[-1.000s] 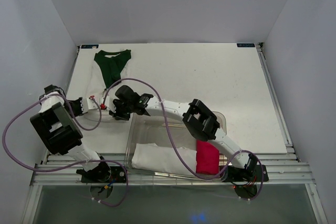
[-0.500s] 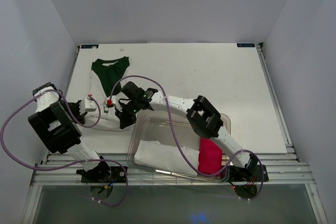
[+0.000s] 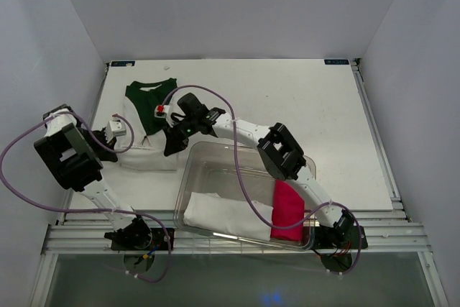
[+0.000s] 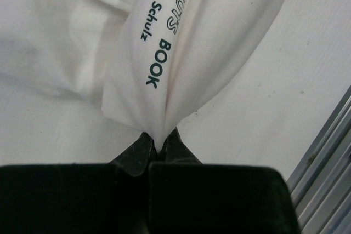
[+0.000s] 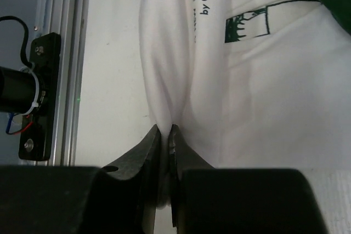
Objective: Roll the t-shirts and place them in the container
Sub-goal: Roll the T-shirt to the center of the board.
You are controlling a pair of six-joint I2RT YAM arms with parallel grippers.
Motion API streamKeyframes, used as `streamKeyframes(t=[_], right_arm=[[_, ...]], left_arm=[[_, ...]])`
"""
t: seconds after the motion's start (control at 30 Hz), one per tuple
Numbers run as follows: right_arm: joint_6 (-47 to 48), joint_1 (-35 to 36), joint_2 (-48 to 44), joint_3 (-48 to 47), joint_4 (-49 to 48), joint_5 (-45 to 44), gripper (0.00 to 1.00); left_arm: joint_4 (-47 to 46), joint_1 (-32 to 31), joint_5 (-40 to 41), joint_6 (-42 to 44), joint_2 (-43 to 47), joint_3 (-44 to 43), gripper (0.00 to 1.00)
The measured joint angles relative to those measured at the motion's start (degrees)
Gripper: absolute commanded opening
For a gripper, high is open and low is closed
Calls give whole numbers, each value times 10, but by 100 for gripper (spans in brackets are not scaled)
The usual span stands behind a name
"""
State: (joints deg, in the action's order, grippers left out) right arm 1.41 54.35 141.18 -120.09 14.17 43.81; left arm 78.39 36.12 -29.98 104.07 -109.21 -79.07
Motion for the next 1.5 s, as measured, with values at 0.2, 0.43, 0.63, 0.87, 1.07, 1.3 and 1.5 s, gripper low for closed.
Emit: streamKeyframes(t=[0.2, 0.43, 0.63, 0.87, 1.07, 1.3, 1.5], right_arm=[[-56, -7, 45, -17, -24, -14, 10], [-108, -8, 59, -17, -43, -34, 38], [-129, -16, 59, -17, -54, -49, 52], [-139, -34, 59, -17, -55, -70, 56], [-155, -38, 54, -17, -70, -89, 59], [-163, -37, 42, -17, -79, -93, 63], [-170, -37, 35, -17, -76, -94, 67]], left_arm=[[-18, -5, -9, -64, -21, -4, 8], [-62, -20, 3, -121, -21, -1, 50], [-78, -18, 13, -152, -21, -18, 61], [-75, -10, 2, -189, -21, -105, 62], [-70, -1, -20, -220, -19, -150, 64], [-60, 2, -32, -234, 2, -65, 67], [-120, 14, -71, -366, 20, -61, 83]])
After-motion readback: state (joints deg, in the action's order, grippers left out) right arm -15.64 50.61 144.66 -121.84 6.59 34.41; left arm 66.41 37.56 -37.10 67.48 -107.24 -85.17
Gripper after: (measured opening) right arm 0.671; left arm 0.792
